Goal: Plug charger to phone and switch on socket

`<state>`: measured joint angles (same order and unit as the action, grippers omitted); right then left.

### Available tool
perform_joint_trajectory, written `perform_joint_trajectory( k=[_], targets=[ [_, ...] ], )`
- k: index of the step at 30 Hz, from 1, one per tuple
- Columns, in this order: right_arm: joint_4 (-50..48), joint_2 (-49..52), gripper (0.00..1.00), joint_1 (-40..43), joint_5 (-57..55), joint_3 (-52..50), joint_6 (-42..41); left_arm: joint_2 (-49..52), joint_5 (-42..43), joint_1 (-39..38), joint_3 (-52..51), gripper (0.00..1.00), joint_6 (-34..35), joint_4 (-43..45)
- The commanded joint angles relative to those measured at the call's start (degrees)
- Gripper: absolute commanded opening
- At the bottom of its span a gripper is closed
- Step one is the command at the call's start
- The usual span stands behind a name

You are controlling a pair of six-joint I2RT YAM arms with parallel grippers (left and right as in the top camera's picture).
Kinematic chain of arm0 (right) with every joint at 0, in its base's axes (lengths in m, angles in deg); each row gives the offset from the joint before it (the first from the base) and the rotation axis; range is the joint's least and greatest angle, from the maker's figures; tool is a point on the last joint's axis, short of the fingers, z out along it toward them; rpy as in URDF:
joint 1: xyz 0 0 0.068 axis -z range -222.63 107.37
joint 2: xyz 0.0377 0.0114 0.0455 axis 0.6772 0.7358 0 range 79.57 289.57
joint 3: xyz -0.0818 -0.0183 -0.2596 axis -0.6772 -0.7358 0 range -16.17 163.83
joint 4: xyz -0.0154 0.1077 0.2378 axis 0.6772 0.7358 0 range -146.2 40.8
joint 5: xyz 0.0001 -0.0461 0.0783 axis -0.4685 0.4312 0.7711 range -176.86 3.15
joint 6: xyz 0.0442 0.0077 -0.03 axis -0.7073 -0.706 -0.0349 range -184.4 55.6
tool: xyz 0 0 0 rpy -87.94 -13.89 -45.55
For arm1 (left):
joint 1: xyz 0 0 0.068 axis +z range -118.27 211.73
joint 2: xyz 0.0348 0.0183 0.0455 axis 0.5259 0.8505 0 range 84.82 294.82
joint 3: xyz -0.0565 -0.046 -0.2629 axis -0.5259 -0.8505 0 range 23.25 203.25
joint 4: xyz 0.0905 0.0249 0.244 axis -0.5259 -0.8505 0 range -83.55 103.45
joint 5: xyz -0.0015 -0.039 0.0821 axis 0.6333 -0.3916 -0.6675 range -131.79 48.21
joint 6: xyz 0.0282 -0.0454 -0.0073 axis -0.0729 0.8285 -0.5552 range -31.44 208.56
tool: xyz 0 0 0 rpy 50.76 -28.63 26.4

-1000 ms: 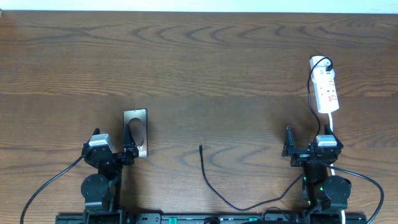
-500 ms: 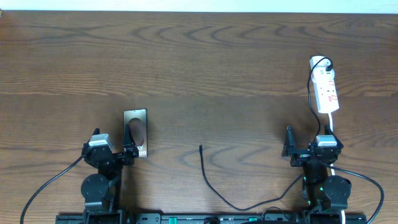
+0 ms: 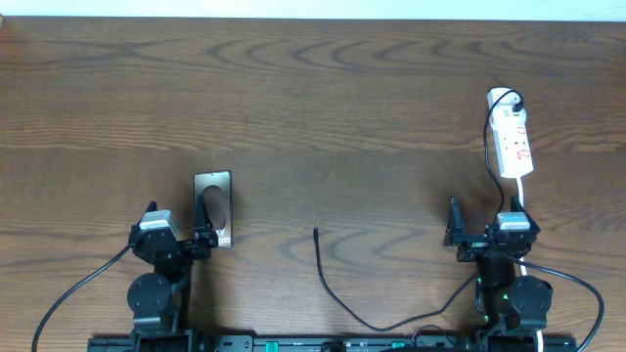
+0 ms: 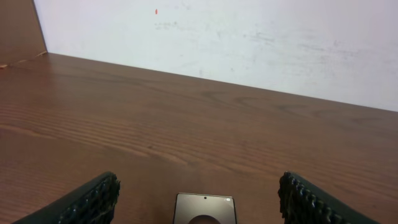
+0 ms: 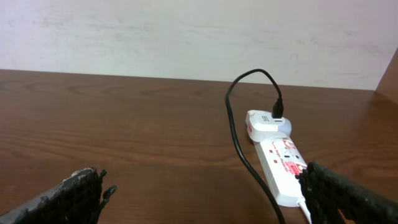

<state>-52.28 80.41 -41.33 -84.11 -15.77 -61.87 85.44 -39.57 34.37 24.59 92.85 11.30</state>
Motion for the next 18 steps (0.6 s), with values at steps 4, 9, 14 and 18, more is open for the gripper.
perform_joint_trajectory(
  k=[4,9,14,18],
  targets=[
    [0.3,-0.5,0.99,0.2,-0.7,-0.1,-0.3,-0.4,-1.4,0.1,-1.1,0.83,0.1,-2.0],
    [0.3,-0.5,0.99,0.2,-0.7,-0.1,-0.3,-0.4,-1.4,0.1,-1.1,0.83,0.1,-2.0],
    [0.3,-0.5,0.99,0.2,-0.7,-0.1,-0.3,-0.4,-1.4,0.2,-1.1,0.83,0.1,-1.5],
    [0.3,-0.5,0.99,0.2,-0.7,-0.1,-0.3,-0.4,-1.4,0.1,-1.1,0.82,0.1,-1.9]
  ],
)
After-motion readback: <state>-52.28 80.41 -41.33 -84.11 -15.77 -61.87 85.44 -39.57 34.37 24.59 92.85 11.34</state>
